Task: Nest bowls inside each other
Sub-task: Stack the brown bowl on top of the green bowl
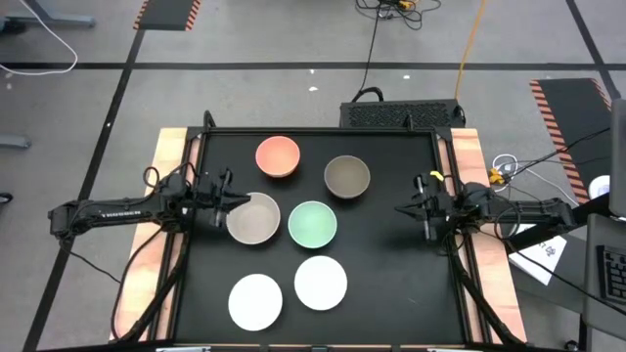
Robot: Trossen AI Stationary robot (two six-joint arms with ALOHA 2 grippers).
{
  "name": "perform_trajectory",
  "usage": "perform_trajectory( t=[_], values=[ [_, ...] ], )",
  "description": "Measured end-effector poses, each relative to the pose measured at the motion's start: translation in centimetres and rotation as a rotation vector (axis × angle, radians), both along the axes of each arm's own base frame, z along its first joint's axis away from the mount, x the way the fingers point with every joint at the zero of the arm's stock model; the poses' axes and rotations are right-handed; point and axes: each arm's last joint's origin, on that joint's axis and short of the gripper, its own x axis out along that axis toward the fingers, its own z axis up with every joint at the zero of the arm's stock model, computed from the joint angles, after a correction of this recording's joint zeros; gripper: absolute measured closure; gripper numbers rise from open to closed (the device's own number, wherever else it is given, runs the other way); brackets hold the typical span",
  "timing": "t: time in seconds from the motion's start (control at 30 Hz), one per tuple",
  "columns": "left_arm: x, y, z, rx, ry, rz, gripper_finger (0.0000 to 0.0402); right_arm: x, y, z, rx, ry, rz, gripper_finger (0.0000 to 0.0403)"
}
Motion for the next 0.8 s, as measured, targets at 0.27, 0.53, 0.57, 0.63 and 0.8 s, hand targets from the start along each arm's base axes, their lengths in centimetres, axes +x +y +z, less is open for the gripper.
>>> perform_trajectory(
  t=[0.27, 0.53, 0.57, 0.63, 0.8],
  values=[
    [-0.01, -0.19, -0.06, -0.017, 0.011, -0.069, 0.0378, -0.11, -0.54, 0.50, 0.033, -0.053, -0.112, 0.0403],
    [-0.03, -0.29, -0.07, -0.009, 0.013, -0.103, 0.0378, -0.13, -0.71, 0.56, -0.003, -0.062, -0.152, 0.0403],
    [-0.03, -0.28, -0.07, -0.009, 0.013, -0.103, 0.0378, -0.13, -0.71, 0.57, -0.012, -0.062, -0.154, 0.0403],
    [-0.03, -0.28, -0.06, -0.009, 0.012, -0.102, 0.0378, -0.14, -0.71, 0.59, -0.009, -0.065, -0.153, 0.0403],
    [-0.03, -0.28, -0.08, -0.003, 0.013, -0.101, 0.0378, -0.19, -0.76, 0.75, 0.074, -0.076, -0.145, 0.0403]
  ],
)
